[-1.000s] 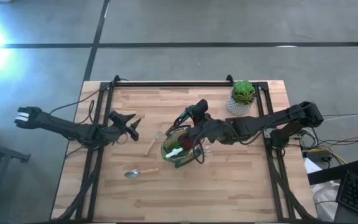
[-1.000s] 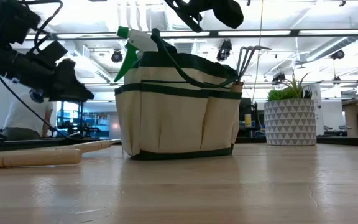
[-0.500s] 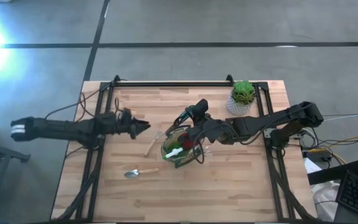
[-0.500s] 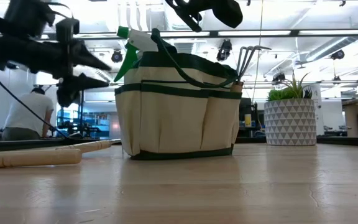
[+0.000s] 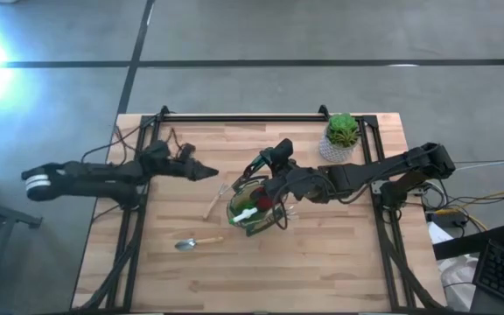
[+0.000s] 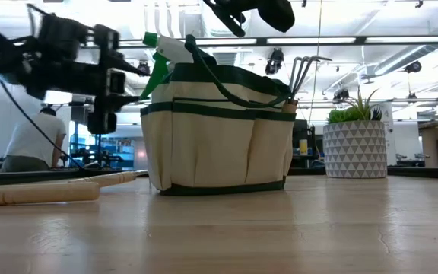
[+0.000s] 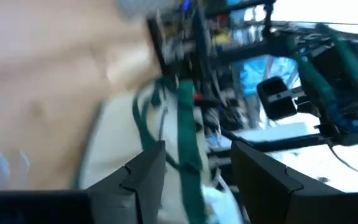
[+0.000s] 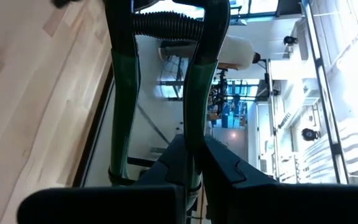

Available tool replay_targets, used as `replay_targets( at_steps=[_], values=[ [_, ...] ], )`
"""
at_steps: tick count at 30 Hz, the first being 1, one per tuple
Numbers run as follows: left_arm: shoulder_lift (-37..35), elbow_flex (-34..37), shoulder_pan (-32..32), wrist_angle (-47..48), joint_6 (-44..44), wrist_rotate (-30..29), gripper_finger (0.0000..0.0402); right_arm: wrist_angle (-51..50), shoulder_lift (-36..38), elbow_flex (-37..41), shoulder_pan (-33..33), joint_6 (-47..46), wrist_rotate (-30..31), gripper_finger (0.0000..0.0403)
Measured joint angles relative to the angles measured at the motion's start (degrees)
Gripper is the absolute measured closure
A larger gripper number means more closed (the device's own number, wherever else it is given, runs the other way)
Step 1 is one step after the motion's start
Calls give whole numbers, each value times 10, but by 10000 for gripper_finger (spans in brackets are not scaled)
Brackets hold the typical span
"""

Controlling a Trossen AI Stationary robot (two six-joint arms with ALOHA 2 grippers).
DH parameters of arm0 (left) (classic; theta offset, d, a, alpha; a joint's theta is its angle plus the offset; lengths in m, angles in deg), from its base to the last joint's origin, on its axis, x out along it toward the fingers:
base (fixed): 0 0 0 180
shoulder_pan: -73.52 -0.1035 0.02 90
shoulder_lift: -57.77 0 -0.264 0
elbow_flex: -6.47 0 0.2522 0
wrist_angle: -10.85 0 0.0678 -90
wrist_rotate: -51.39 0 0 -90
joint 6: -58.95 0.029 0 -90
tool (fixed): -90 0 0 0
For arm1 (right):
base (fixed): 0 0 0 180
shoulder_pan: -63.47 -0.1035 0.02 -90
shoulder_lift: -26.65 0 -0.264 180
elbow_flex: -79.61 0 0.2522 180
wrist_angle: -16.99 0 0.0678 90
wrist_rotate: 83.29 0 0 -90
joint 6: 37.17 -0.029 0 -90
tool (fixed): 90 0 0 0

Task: Pick & Place Garden tools in Gardening bag
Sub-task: Put the green shears into the green gardening bag

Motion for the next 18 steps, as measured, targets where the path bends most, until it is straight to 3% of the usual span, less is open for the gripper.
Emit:
replay_targets(
  at_steps=[4,12,18],
  values=[
    [70,-55,0,-6,-65,68,216,0,0,0,0,-2,-3,389],
    [202,-242,-5,10,-61,206,216,1,0,1,-4,1,-29,389],
    [289,-359,-5,19,-39,270,216,2,0,1,-12,15,-30,389]
  ],
)
